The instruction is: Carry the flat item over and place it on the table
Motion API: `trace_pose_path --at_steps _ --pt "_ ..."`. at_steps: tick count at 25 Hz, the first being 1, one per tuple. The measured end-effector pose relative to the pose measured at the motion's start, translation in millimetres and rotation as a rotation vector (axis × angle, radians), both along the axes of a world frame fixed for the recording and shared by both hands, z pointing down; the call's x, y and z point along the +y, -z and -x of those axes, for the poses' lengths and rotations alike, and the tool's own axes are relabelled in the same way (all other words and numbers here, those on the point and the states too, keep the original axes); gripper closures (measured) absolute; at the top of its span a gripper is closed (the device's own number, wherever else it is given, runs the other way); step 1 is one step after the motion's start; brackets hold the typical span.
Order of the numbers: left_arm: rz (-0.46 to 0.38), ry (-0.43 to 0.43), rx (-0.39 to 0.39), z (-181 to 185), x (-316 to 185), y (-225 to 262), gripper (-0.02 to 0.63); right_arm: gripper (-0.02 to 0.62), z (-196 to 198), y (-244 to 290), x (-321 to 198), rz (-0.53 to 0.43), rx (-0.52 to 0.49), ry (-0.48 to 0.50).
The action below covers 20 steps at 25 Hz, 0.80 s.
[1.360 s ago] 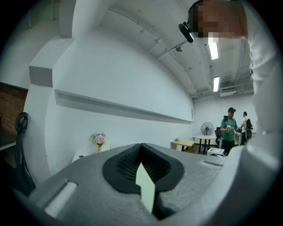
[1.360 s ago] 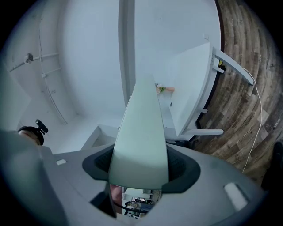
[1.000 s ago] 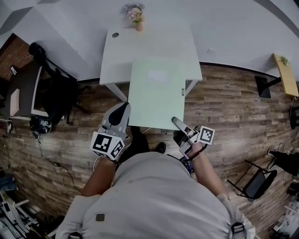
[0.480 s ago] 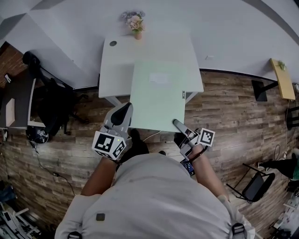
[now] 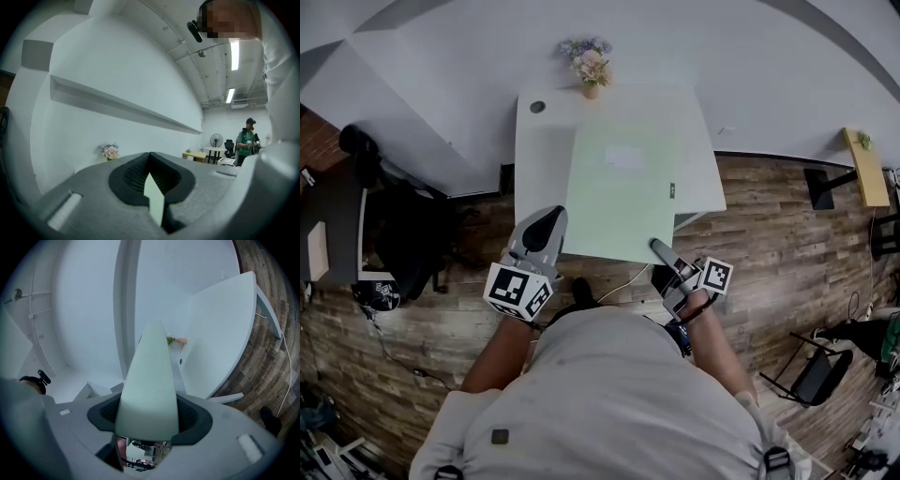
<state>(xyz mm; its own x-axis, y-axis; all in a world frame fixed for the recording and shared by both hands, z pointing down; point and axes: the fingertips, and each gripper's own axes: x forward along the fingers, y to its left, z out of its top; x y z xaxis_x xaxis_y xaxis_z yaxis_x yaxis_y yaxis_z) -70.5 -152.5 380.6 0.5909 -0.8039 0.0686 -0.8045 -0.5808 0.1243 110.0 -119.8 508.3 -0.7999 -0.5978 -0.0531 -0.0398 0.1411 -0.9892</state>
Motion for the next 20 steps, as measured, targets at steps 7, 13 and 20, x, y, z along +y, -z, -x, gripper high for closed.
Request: trace_pose_path --at_steps 7,13,20 --pt "0.007 -0.039 0.009 44.0 -41.4 -7.5 0.606 0.296 37.9 -4.7 -39.4 -0.001 0.012 -0.049" --pt "0.027 -0.050 0.001 54.6 -65.7 -15.4 0.606 0.296 47.8 -9.2 -60.7 0.013 0.011 -0.060" --pt "0.057 -0.029 -0.003 48.7 -92.3 -31.1 0.606 0.296 38.8 -27.1 -93.3 0.044 0.007 -0.046"
